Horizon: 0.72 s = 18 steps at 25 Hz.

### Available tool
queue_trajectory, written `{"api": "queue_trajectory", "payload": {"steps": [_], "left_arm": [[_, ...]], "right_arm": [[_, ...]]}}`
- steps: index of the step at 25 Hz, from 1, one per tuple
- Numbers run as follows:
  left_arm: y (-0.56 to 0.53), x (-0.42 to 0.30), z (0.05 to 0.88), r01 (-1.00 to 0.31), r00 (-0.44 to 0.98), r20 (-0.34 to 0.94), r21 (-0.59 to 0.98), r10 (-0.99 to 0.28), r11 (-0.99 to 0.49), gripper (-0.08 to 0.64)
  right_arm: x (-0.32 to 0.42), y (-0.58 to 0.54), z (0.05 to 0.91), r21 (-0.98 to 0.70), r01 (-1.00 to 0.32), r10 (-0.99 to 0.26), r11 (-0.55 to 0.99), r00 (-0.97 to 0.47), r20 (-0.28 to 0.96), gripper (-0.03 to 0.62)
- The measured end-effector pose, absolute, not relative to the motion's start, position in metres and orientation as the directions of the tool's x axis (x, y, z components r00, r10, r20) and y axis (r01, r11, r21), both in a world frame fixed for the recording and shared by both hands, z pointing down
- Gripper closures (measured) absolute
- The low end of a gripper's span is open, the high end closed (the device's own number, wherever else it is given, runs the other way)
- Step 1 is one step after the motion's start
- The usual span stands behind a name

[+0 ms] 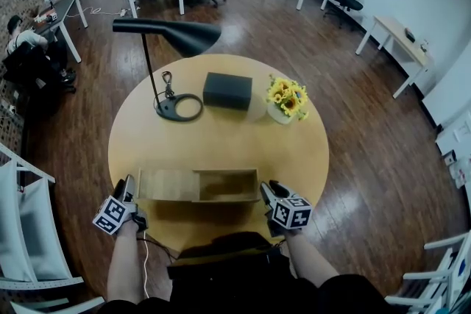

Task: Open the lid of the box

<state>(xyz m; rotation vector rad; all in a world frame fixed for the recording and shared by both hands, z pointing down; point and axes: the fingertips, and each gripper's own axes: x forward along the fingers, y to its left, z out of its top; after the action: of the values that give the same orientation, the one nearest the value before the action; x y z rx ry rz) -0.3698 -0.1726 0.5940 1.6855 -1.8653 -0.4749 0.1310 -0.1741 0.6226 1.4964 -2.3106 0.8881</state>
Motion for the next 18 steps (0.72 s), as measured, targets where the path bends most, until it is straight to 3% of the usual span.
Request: {"api": "queue_trajectory", "payload": {"steps": [5, 9, 10, 13, 18], "left_arm": [[-0.163, -0.344, 0.531, -0.850, 0.063, -0.009, 0.523, -0.998, -0.058, 0.377], [-0.160, -0.287, 0.485, -0.881, 0.240, -0.100, 0.395, -0.965, -0.260, 0.502], [-0.159, -0.274, 0.475, -0.883, 0.271, -0.117, 0.364, -0.955, -0.295, 0.503], [-0.155, -0.244, 0.452, -0.890, 0.308, -0.157, 0.301, -0.938, -0.343, 0.554], [-0.145, -0.218, 0.435, -0.884, 0.283, -0.221, 0.319, -0.933, -0.343, 0.558]], "right_arm": [[0.170, -0.187, 0.566, -0.375, -0.894, -0.849, 0.244, -0.384, 0.362, 0.457], [0.188, -0.193, 0.517, -0.340, -0.907, -0.905, 0.248, -0.342, 0.253, 0.459], [0.189, -0.193, 0.503, -0.327, -0.910, -0.915, 0.255, -0.336, 0.221, 0.498], [0.190, -0.188, 0.473, -0.297, -0.917, -0.937, 0.266, -0.318, 0.143, 0.587], [0.188, -0.179, 0.450, -0.288, -0.918, -0.949, 0.274, -0.307, 0.073, 0.591]]}}
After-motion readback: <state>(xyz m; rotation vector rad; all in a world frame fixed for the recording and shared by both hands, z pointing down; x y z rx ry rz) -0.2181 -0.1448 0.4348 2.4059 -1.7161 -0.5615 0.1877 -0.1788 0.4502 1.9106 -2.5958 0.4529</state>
